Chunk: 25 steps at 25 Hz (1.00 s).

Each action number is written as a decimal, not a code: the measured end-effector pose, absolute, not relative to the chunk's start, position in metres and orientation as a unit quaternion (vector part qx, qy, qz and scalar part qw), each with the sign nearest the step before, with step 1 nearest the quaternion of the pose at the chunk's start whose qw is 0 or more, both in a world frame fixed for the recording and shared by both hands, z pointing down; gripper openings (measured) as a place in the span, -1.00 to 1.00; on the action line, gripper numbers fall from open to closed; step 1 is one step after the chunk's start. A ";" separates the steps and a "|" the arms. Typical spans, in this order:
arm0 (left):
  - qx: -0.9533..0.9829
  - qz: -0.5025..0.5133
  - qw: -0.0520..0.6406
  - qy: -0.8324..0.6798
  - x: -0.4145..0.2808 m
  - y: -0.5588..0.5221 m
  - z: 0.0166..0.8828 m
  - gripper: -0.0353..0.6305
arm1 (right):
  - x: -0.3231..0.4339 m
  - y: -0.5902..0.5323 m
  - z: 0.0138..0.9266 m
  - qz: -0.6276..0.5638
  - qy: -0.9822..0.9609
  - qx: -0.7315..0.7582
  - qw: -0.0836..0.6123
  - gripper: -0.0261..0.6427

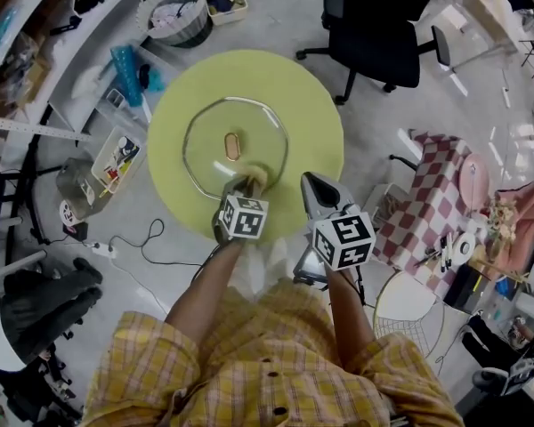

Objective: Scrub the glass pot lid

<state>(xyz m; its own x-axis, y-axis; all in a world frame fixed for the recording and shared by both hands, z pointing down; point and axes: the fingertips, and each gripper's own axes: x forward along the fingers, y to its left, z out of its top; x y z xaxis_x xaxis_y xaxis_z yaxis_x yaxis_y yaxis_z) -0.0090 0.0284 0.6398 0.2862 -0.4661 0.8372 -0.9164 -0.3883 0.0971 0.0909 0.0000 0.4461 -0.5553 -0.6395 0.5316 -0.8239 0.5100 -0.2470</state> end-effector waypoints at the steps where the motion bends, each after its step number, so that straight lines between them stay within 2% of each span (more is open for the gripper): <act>1: 0.745 0.377 0.299 -0.461 -0.006 0.030 0.640 -0.77 | 0.090 0.001 0.446 0.243 -0.848 0.430 0.191 -0.93; 25: 0.771 0.407 0.278 -0.403 -0.002 0.055 0.648 -0.77 | 0.049 0.018 0.461 0.253 -0.864 0.382 0.210 -0.93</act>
